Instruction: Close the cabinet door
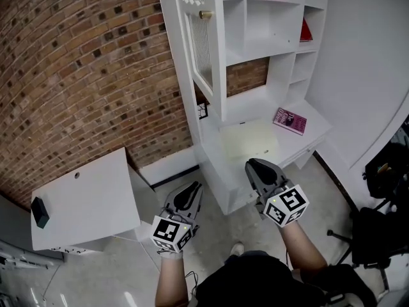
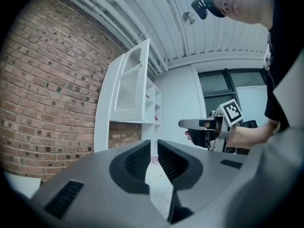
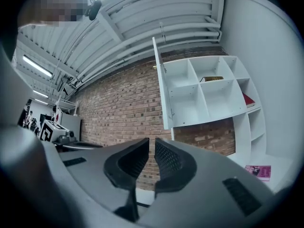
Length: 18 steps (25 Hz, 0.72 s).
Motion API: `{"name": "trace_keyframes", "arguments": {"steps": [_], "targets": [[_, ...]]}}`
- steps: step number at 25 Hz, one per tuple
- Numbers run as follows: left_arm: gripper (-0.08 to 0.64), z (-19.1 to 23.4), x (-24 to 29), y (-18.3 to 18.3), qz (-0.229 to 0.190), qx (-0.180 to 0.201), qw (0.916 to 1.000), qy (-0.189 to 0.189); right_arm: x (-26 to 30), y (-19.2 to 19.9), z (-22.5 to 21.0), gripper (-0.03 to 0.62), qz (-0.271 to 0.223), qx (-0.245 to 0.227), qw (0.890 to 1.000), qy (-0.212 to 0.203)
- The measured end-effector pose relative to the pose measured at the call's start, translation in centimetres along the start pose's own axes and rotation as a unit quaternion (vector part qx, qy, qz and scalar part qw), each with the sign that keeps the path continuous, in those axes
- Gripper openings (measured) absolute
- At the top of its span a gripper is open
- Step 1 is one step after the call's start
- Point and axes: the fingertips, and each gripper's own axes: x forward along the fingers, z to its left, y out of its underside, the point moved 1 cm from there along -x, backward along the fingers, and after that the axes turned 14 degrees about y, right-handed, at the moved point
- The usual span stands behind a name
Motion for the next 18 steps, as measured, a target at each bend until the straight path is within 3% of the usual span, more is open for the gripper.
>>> {"name": "trace_keyframes", "arguments": {"steps": [14,18], "targets": [[0.115,6.1,10.4,-1.8,-0.003,0.032,0.9977,0.06,8.7,-5.1,-3.1,0.031,-0.024,0.003,1.0,-0.008],[0.121,7.5,12.3,-2.6,-0.012,0.036,0.9947,0.095,10.0,-7.0,-3.2,0.031,-0.042,-0.002,0.999,0.003]]}}
